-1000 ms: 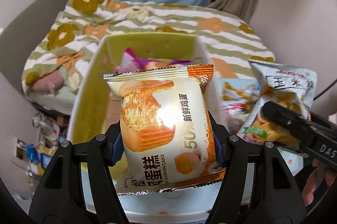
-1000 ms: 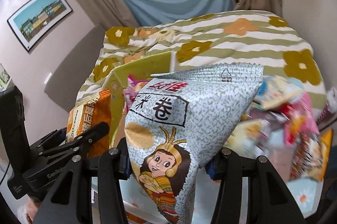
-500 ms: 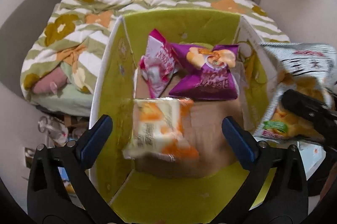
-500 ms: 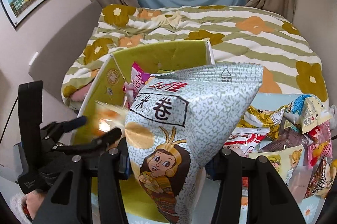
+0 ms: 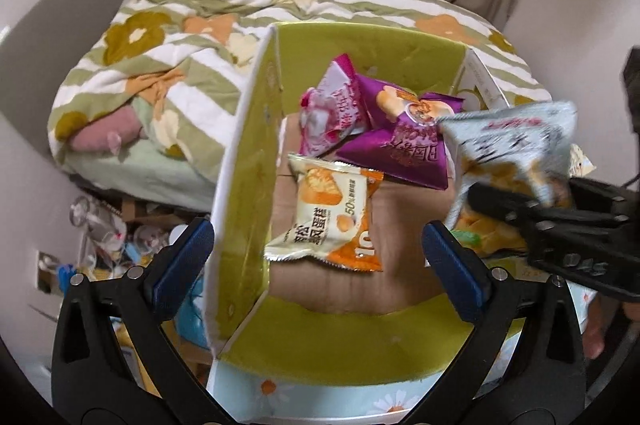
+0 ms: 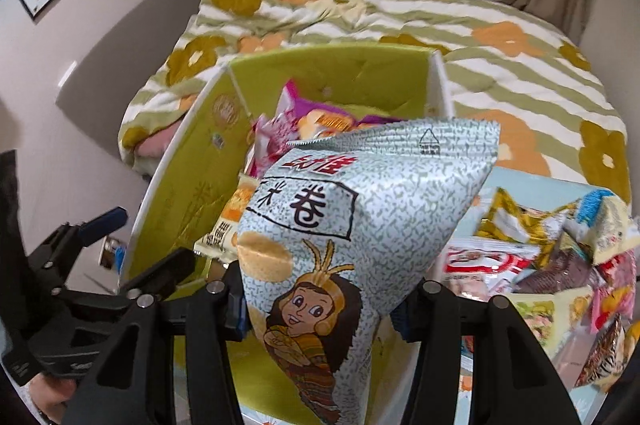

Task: Organize snacks
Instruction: 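Lower the grey-green corn snack bag into the box and open the right tool, then grasp the green printed packet with the left tool while the right tool grasps the yellow chip bag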

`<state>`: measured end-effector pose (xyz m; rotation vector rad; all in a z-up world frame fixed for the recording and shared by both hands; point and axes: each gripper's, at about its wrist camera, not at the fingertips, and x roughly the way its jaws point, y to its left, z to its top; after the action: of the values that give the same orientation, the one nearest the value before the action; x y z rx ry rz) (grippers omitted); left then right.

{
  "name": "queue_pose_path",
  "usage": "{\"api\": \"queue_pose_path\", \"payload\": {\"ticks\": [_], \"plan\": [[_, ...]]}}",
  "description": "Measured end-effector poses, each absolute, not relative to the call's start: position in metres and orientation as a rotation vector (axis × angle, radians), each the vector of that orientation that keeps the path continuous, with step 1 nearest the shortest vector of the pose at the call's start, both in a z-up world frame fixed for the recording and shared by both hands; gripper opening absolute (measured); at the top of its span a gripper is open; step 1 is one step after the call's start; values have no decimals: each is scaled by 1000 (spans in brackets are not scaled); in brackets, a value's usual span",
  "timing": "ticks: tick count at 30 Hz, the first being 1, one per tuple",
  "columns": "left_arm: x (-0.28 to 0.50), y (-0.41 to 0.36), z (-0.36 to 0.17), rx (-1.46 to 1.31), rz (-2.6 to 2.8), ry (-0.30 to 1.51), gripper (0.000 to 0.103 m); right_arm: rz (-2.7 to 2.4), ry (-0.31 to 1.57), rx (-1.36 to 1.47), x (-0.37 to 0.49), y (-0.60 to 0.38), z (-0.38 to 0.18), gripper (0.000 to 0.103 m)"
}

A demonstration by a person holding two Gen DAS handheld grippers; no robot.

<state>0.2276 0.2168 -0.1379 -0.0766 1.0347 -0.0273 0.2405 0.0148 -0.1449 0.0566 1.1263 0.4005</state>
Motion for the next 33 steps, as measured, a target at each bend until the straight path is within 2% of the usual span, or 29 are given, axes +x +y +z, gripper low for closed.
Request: {"api": "queue_pose_path", "payload": {"ticks": [6,7,9,10,11,15,33], "plan": [[221,224,-137,-83,14,1024,103,479,1176,35,245,28,-165,49],[219,225,-137,-86,17,1024,103,493,1176,45,246,30,-166,53],[215,228,-137,-97,21,1022,103,505,1176,70,246,30,-169,71],[214,229,-137,-102,27,1021,103,489,1172,67,247,30,-169,89],[212,229,-137,-103,32,1020,103,478,1157,68,246,27,-168,98],[204,230,-135,-114,37,1013,103,473,1113,68,241,20,-163,102],[187,215,-85,-102,-41,903,103,402,971,68,202,-12,-99,102]]}}
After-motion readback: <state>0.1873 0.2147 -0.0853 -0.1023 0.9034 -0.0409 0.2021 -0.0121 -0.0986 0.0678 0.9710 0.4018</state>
